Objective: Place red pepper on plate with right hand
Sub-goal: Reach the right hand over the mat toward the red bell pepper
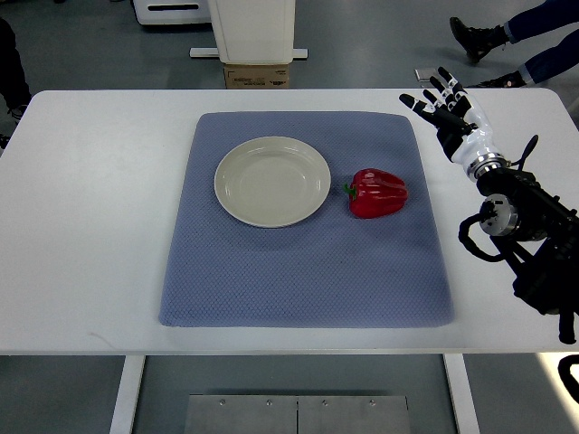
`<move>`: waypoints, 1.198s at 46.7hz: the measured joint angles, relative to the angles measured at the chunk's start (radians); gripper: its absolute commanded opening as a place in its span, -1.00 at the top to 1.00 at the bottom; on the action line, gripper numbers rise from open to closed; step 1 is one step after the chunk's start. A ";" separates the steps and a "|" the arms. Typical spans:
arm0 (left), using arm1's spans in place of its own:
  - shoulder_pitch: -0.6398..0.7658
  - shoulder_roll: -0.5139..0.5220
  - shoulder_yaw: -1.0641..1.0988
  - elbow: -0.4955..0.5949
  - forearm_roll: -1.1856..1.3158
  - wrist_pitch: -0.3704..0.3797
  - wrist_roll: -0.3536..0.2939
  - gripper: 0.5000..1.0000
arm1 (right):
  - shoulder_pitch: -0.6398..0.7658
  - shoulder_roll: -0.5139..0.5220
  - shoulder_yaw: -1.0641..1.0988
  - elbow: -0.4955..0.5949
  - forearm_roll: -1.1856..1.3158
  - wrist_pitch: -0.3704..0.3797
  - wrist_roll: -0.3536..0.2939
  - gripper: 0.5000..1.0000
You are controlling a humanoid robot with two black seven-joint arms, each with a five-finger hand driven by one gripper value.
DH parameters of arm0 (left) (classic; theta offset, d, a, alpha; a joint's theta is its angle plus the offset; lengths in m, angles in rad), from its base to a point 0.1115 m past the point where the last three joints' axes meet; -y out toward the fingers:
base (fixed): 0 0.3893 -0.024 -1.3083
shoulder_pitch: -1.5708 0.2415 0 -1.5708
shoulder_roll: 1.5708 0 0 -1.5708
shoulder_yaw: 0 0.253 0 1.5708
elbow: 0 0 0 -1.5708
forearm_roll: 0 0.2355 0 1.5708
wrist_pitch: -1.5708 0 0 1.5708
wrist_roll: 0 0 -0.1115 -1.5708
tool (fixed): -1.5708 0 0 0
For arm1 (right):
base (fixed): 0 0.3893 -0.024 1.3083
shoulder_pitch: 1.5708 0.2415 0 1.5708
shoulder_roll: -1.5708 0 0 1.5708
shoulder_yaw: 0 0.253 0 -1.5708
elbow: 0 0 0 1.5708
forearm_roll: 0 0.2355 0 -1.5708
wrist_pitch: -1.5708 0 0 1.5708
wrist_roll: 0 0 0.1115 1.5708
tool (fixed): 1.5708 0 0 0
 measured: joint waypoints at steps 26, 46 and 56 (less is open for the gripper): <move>0.000 0.000 0.000 0.000 0.000 0.000 0.000 -1.00 | 0.192 -0.215 -0.537 0.111 -0.002 0.070 0.086 -0.99; 0.000 0.000 0.000 0.000 0.000 0.000 0.000 -1.00 | 0.344 -0.273 -0.877 0.177 -0.009 0.070 0.169 -0.99; 0.000 0.000 0.000 0.000 0.000 0.000 0.000 -1.00 | 0.413 -0.275 -1.013 0.199 -0.028 0.070 0.192 -0.98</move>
